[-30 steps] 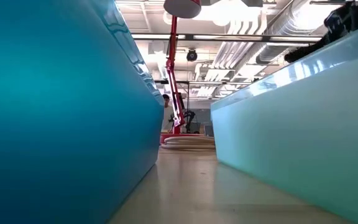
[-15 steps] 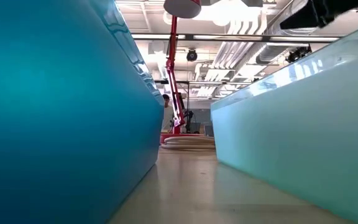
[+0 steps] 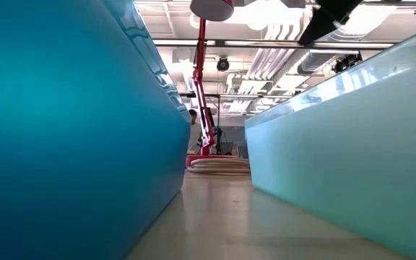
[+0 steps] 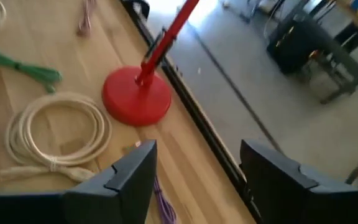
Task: Pick & Place USB Port
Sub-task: Put the purple charger cable into the blue bin
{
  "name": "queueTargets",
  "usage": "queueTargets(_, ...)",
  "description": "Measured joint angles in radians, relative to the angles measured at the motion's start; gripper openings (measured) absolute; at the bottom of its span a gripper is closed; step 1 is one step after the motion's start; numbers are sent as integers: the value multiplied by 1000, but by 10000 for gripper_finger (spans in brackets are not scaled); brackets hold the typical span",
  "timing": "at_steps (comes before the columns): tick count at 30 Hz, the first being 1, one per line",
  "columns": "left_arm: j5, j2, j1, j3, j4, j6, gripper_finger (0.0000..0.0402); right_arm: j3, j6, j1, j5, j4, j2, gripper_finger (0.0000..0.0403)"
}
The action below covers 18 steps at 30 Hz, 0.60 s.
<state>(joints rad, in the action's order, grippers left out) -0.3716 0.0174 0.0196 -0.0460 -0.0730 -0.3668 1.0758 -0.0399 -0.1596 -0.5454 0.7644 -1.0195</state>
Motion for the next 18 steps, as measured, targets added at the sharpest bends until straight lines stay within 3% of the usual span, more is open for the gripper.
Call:
queueTargets(4,-14,0,0,0,-21,-43,216,54,-62,-142,163,20,-114,229)
queueTargets(12,-17,0,0,-1,-22,-82,221,116,-148,-431,530,56,-328,227)
queueTargets(18,-16,0,0,-1,27,-74,221,116,-231,-542,629,57,-482,229)
